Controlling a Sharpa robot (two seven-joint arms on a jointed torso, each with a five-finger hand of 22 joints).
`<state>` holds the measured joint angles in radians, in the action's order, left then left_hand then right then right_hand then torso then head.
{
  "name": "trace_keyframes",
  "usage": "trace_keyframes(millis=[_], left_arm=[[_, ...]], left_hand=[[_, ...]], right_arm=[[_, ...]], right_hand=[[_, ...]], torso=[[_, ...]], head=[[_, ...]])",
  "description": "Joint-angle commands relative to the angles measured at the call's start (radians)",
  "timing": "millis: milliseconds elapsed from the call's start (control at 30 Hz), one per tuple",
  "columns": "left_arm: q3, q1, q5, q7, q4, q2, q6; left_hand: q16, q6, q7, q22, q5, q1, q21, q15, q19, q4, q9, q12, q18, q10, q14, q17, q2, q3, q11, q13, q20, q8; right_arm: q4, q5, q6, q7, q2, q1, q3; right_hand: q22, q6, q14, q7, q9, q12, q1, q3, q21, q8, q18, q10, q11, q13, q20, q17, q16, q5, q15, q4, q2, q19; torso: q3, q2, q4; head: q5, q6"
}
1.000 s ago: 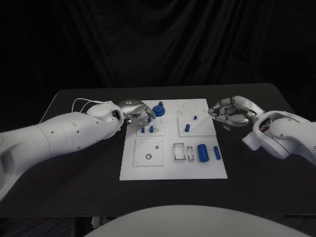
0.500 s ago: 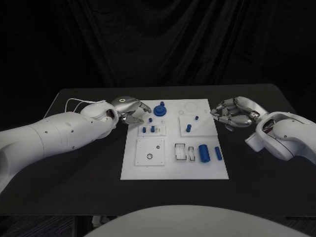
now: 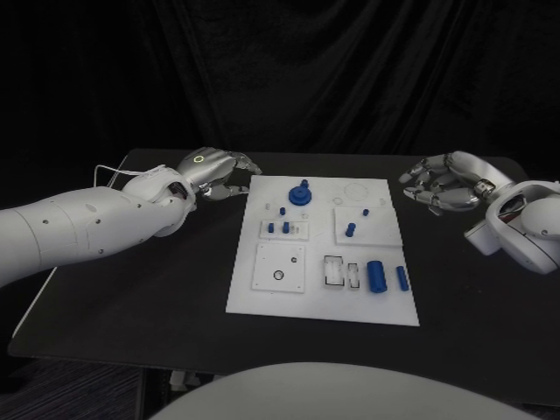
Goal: Assemble the parts on the task board
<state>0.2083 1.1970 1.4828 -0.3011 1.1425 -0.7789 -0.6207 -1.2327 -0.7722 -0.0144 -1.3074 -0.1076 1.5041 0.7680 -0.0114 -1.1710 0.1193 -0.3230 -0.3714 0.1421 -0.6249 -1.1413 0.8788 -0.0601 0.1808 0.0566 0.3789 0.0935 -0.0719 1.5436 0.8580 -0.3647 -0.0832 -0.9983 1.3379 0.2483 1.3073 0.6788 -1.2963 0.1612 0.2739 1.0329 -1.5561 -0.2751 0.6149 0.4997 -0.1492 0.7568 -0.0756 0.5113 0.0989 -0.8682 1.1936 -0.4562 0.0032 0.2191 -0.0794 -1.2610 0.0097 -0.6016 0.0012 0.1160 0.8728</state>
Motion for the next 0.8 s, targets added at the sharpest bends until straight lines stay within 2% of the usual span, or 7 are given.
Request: trace_keyframes(millis=[33,233,267,400,533,600,800], left_arm=[[-0.001,0.008,-0.131,-0.121,0.073,-0.042,-0.069],[0.001,0.013,-0.387,-0.27,0.218,-0.127,0.011],[0.001,0.014,-0.443,-0.3,0.24,-0.14,0.035],[0.002,0.014,-0.643,-0.396,0.291,-0.172,0.154],[0.003,0.013,-0.822,-0.463,0.309,-0.183,0.276],[0.003,0.01,-0.905,-0.489,0.316,-0.186,0.326],[0.003,-0.002,-1.029,-0.528,0.332,-0.193,0.397]], left_hand=[[0.089,-0.052,0.023,-0.021,-0.059,0.04,-0.053,0.0,0.042,-0.011,-0.002,-0.048,0.011,-0.031,0.113,-0.137,0.008,0.032,-0.003,0.009,0.004,-0.017],[0.279,-0.121,0.049,-0.019,-0.083,0.055,-0.241,0.024,0.244,0.024,0.008,-0.105,0.024,-0.052,0.311,-0.276,0.008,0.099,-0.025,0.008,0.016,-0.021],[0.316,-0.14,0.069,-0.03,-0.12,0.076,-0.262,0.032,0.32,0.019,0.009,-0.118,0.017,-0.062,0.359,-0.293,0.013,0.119,-0.017,0.004,0.016,-0.023],[0.335,-0.146,0.076,-0.032,-0.164,0.099,-0.236,0.04,0.481,0.014,0.022,-0.123,-0.004,-0.046,0.433,-0.288,0.029,0.117,-0.01,-0.025,0.003,-0.005],[0.435,-0.119,0.075,-0.015,-0.186,0.107,-0.3,0.071,0.653,0.021,0.035,-0.105,-0.03,0.023,0.558,-0.339,0.048,0.106,0.023,-0.058,0.009,0.007],[0.512,-0.103,0.074,0.019,-0.224,0.109,-0.36,0.081,0.69,0.03,0.04,-0.103,-0.03,0.057,0.607,-0.389,0.055,0.079,0.029,-0.075,0.016,0.005],[0.737,-0.055,0.092,0.203,-0.257,0.147,-0.597,0.112,0.82,0.036,0.057,-0.101,-0.028,0.165,0.762,-0.563,0.078,0.027,0.059,-0.145,0.063,0.006]], right_arm=[[-0.027,0.161,0.103,0.134,0.026,0.039,-0.001],[-0.085,0.345,0.199,0.195,0.085,0.077,-0.001],[-0.097,0.387,0.205,0.194,0.097,0.08,-0.001],[-0.126,0.505,0.212,0.179,0.128,0.08,-0.001],[-0.134,0.567,0.212,0.159,0.143,0.067,-0.001],[-0.139,0.585,0.206,0.149,0.153,0.056,-0.001],[-0.159,0.625,0.163,0.133,0.177,0.02,-0.001]], right_hand=[[0.031,-0.007,0.027,0.003,-0.006,-0.044,0.002,-0.009,-0.047,0.005,-0.02,-0.028,-0.009,-0.033,0.008,0.034,-0.022,0.014,0.004,-0.004,-0.014,0.024],[0.014,0.002,0.09,0.016,-0.023,-0.117,0.004,-0.011,-0.132,0.0,-0.03,-0.101,-0.031,-0.087,0.024,0.111,-0.069,0.101,0.024,-0.014,-0.016,0.074],[0.015,0.003,0.092,0.017,-0.031,-0.134,-0.008,-0.026,-0.134,-0.008,-0.031,-0.105,-0.033,-0.103,0.026,0.115,-0.069,0.148,0.024,-0.022,-0.014,0.074],[0.024,-0.002,0.084,0.017,-0.06,-0.193,-0.004,-0.064,-0.116,-0.046,-0.029,-0.101,-0.033,-0.157,0.028,0.114,-0.06,0.177,0.023,-0.03,-0.034,0.061],[0.025,-0.01,0.088,0.014,-0.08,-0.26,0.01,-0.081,-0.113,-0.077,-0.027,-0.121,-0.044,-0.205,0.034,0.129,-0.065,0.201,0.031,-0.03,-0.049,0.058],[0.023,-0.007,0.091,0.008,-0.088,-0.279,0.03,-0.077,-0.119,-0.089,-0.028,-0.12,-0.044,-0.223,0.037,0.137,-0.068,0.242,0.031,-0.022,-0.055,0.059],[0.019,0.015,0.091,0.01,-0.094,-0.299,0.059,-0.06,-0.129,-0.098,-0.027,-0.135,-0.051,-0.241,0.043,0.14,-0.065,0.273,0.04,-0.013,-0.059,0.059]], torso=[[-0.0001,0.0,-0.0002],[-0.0008,-0.002,0.0044],[-0.0012,-0.002,0.0075],[-0.0056,-0.011,0.0263],[-0.0126,-0.02,0.0455],[-0.0225,-0.028,0.0616],[-0.0332,-0.04,0.0829]], head=[[0.009,0.0],[0.011,0.0],[0.011,0.0],[-0.003,0.0],[-0.014,0.0],[-0.03,0.0],[-0.079,0.0]])
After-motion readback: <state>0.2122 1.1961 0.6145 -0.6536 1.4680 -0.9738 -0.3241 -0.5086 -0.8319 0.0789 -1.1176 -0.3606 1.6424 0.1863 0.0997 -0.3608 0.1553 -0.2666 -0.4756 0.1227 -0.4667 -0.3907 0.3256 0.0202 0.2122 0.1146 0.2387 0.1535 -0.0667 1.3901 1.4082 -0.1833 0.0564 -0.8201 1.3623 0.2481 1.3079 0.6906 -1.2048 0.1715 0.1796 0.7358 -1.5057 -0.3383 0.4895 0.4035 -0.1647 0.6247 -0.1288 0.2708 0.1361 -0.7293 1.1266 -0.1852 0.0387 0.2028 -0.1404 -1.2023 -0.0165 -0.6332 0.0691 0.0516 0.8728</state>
